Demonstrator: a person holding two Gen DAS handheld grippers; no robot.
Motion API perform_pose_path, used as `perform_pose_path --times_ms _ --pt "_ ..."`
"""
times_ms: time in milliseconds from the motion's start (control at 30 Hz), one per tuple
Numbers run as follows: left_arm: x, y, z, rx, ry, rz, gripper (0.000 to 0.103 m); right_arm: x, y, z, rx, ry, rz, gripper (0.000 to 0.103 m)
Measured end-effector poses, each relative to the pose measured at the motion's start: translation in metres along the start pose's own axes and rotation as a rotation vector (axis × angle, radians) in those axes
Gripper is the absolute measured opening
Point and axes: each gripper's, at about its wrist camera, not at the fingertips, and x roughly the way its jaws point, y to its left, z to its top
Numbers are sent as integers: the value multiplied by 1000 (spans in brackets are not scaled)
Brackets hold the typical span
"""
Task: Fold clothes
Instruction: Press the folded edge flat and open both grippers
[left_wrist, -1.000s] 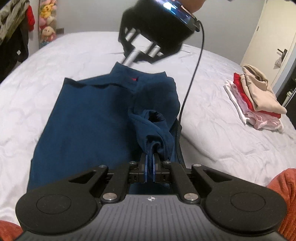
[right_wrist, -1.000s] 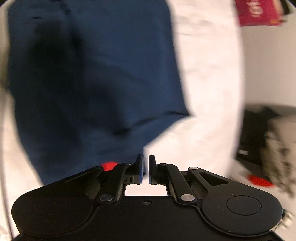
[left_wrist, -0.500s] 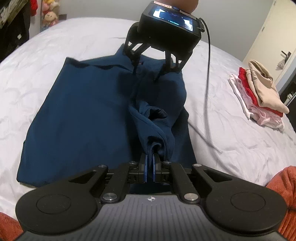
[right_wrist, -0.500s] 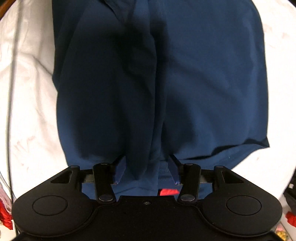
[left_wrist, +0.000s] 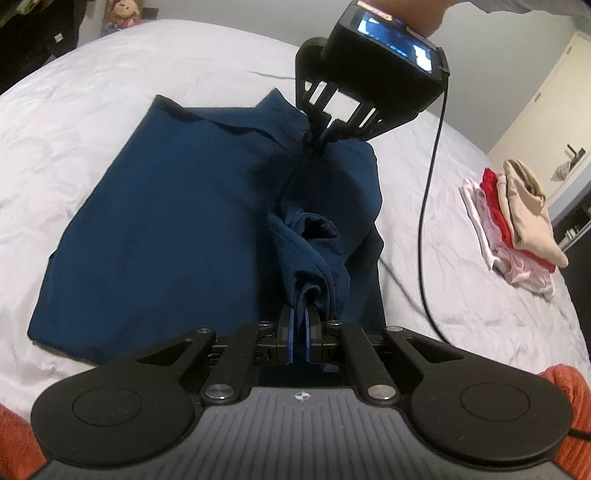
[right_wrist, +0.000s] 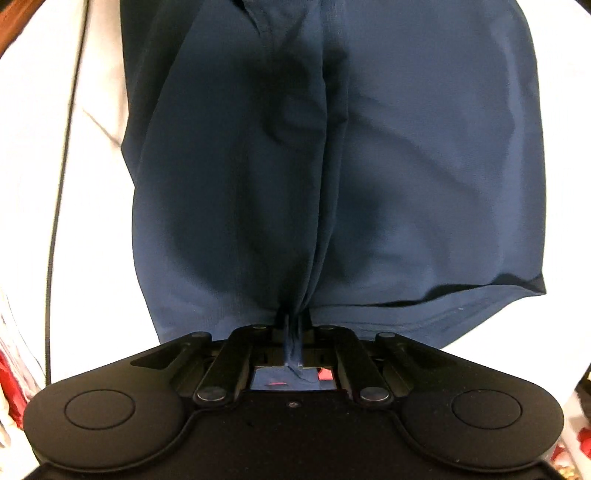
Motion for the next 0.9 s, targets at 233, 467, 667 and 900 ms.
perform_pose_path --times_ms 233,467,667,900 --pt "-22 10 2 -50 -41 18 5 -42 -38 -1 -13 29 -107 2" --pt "-38 37 4 -133 -70 84 5 -65 -101 20 -42 18 -236 2" --pt "-46 57 8 -204 -98 152 5 -51 -139 41 -86 15 -242 2" --pt "-47 60 11 -216 -119 242 14 -46 -155 47 -70 11 -320 8"
